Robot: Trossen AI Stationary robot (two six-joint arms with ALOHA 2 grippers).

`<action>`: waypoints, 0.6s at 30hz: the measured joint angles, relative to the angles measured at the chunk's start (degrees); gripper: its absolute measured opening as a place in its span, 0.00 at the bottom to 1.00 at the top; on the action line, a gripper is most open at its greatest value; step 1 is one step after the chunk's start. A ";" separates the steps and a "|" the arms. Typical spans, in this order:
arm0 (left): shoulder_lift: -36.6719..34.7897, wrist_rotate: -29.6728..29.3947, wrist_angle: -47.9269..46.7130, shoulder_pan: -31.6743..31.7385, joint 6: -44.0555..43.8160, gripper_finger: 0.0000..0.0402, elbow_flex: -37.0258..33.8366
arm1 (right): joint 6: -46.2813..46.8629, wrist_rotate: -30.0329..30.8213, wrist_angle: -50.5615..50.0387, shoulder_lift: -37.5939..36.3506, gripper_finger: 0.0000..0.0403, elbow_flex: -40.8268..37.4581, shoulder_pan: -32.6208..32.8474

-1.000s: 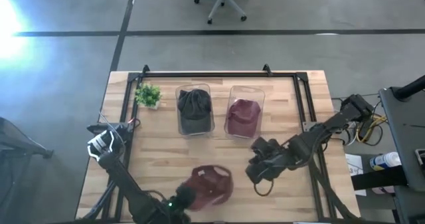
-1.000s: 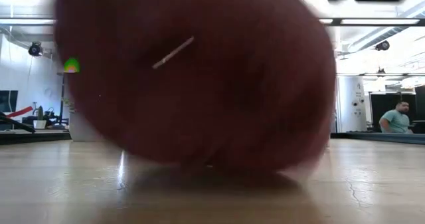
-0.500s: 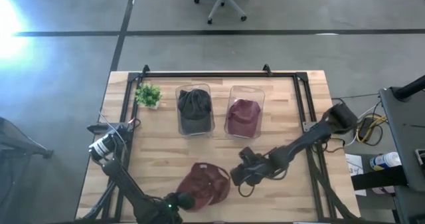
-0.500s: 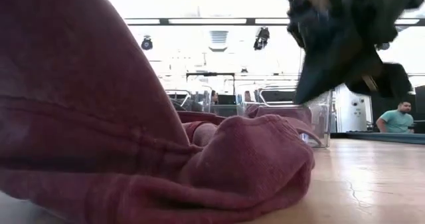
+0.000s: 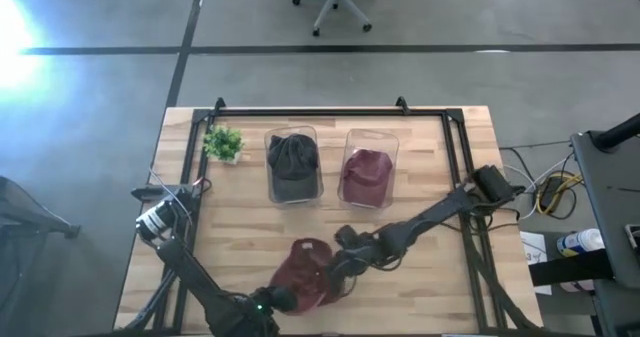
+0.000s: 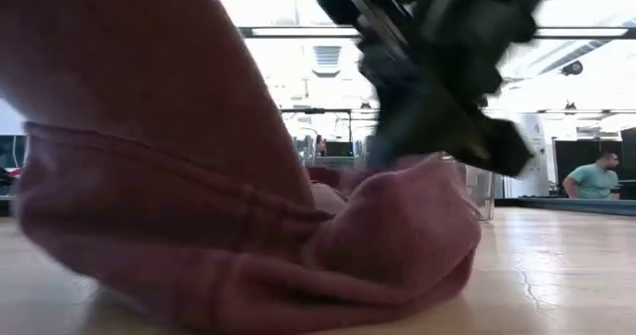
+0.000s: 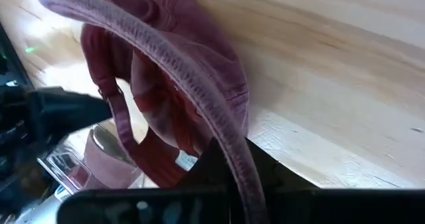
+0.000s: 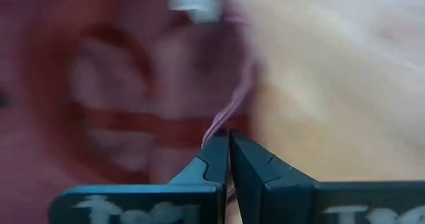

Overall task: Pick & Place hat
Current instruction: Put the red cap into the right transparent bin

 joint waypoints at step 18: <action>0.11 -4.59 3.72 2.66 -0.69 0.03 -0.12 | -13.12 -14.65 -0.74 22.87 0.03 29.01 -1.65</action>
